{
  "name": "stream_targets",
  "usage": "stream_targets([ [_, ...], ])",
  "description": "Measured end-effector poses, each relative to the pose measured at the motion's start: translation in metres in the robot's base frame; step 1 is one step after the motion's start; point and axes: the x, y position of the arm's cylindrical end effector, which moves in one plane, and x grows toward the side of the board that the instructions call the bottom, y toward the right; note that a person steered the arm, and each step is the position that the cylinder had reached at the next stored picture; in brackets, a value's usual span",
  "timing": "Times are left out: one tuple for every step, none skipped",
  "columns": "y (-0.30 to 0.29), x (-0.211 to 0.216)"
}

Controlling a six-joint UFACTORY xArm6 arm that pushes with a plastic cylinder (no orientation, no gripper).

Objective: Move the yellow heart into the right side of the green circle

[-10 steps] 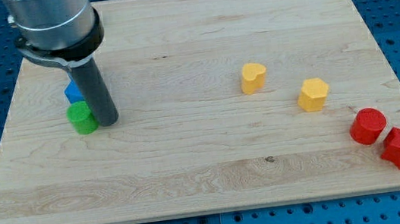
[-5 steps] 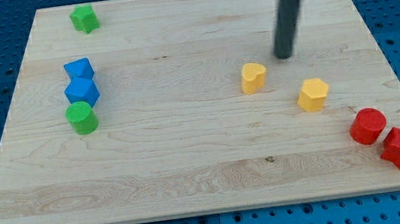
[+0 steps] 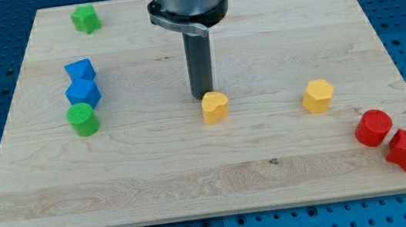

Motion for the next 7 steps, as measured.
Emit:
stream_targets([
  [0.068, -0.008],
  [0.115, 0.021],
  [0.101, 0.053],
  [0.035, 0.058],
  [-0.032, 0.061],
  [-0.014, 0.064],
  [0.053, 0.065],
])
